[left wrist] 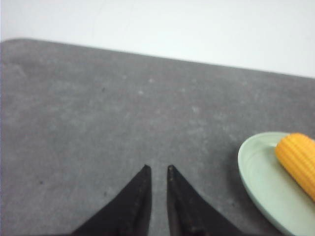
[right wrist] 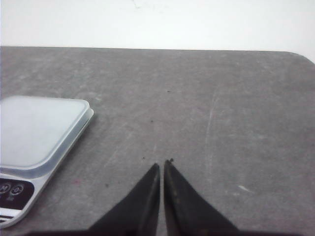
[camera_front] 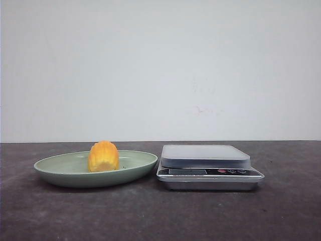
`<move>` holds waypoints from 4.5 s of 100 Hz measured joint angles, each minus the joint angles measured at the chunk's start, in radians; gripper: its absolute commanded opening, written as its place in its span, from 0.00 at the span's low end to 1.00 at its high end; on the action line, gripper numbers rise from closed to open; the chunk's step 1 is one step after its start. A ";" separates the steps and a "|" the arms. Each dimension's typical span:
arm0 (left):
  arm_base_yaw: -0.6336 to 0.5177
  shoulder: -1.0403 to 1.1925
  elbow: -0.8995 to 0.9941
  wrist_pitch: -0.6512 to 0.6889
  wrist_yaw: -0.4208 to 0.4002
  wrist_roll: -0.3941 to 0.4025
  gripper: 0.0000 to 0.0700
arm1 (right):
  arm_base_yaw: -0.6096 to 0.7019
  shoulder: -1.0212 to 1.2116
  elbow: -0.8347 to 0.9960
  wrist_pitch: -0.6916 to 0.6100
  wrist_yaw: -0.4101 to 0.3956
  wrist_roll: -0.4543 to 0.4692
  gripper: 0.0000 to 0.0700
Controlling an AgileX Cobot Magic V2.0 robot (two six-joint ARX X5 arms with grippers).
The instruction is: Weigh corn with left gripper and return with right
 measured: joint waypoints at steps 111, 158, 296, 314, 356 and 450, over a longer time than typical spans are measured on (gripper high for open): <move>-0.001 0.601 0.740 -0.249 0.146 -0.222 0.52 | 0.000 0.397 0.605 -0.203 -0.049 0.227 0.55; -0.165 0.876 0.922 -0.375 0.225 -0.200 0.66 | 0.002 0.614 0.895 -0.380 -0.180 0.129 0.73; -0.510 1.663 0.924 -0.044 -0.026 -0.278 0.00 | 0.037 0.685 0.962 -0.456 -0.182 0.098 0.73; -0.511 1.660 0.925 -0.047 -0.028 -0.278 0.01 | 0.037 0.685 0.962 -0.456 -0.182 0.098 0.73; -0.564 1.484 1.098 -0.246 -0.029 -0.236 0.01 | 0.037 0.685 0.962 -0.456 -0.182 0.097 0.73; -0.790 1.931 1.437 -0.174 -0.056 -0.338 0.01 | 0.037 0.685 0.962 -0.507 -0.182 0.096 0.73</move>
